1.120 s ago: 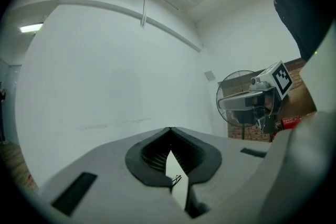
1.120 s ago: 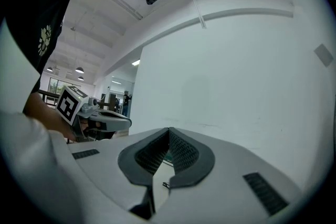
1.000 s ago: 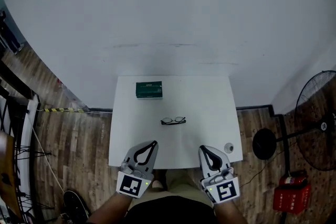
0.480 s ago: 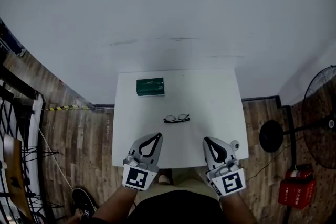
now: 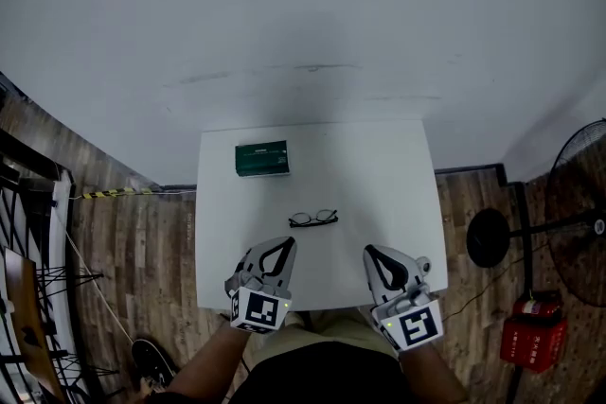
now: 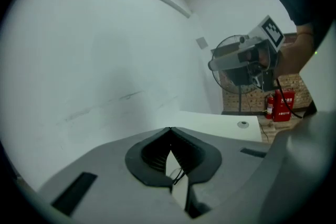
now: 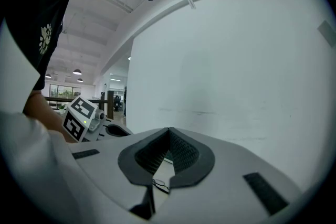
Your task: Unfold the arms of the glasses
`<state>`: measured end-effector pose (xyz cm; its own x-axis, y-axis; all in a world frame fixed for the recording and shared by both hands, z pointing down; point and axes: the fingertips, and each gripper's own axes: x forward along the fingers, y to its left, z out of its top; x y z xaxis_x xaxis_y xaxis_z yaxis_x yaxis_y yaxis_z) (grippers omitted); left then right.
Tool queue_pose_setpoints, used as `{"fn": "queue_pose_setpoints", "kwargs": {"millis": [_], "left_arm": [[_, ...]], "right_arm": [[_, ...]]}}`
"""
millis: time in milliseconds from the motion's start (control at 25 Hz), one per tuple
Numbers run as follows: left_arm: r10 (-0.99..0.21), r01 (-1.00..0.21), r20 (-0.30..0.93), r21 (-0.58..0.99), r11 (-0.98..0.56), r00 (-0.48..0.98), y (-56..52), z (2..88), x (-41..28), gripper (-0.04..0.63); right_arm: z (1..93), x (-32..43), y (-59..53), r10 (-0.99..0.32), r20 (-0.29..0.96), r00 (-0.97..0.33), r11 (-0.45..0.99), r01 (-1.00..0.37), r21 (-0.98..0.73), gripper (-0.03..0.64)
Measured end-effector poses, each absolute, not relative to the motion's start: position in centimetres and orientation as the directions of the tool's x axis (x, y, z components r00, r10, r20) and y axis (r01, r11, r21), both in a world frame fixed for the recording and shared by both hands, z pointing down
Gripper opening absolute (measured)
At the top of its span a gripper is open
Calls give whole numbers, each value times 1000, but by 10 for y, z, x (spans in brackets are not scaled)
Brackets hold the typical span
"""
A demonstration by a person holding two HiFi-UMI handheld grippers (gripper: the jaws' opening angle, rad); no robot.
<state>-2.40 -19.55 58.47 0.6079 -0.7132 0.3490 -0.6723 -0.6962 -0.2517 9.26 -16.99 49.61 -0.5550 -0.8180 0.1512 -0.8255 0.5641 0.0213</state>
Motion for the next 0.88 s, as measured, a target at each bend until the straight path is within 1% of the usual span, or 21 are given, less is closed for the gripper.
{"fn": "queue_pose_setpoints", "kwargs": {"millis": [160, 280, 400, 520, 680, 800, 880], "left_arm": [[-670, -609, 465, -300, -734, 578, -210, 629, -18, 6], [-620, -563, 567, -303, -769, 542, -220, 659, -12, 8], [-574, -532, 639, -288, -796, 512, -227, 689, -7, 8], [-531, -500, 694, -277, -820, 487, -233, 717, -3, 8], [-491, -450, 746, -286, -846, 450, -241, 749, 5, 11], [-456, -405, 785, -288, -868, 420, -244, 772, 10, 38], [-437, -387, 805, -284, -877, 400, -247, 782, 13, 57]], "right_arm": [[501, 95, -184, -814, 159, -558, 568, -822, 22, 0], [507, 100, -193, -813, 168, -557, 567, -823, 18, 0], [509, 104, -201, -815, 182, -551, 561, -828, 8, 0], [513, 105, -206, -808, 210, -551, 564, -826, 5, 0], [523, 110, -208, -805, 202, -558, 566, -824, -18, 0], [526, 117, -211, -806, 211, -553, 564, -826, -11, 0], [527, 120, -213, -810, 207, -549, 555, -831, -34, 0]]}}
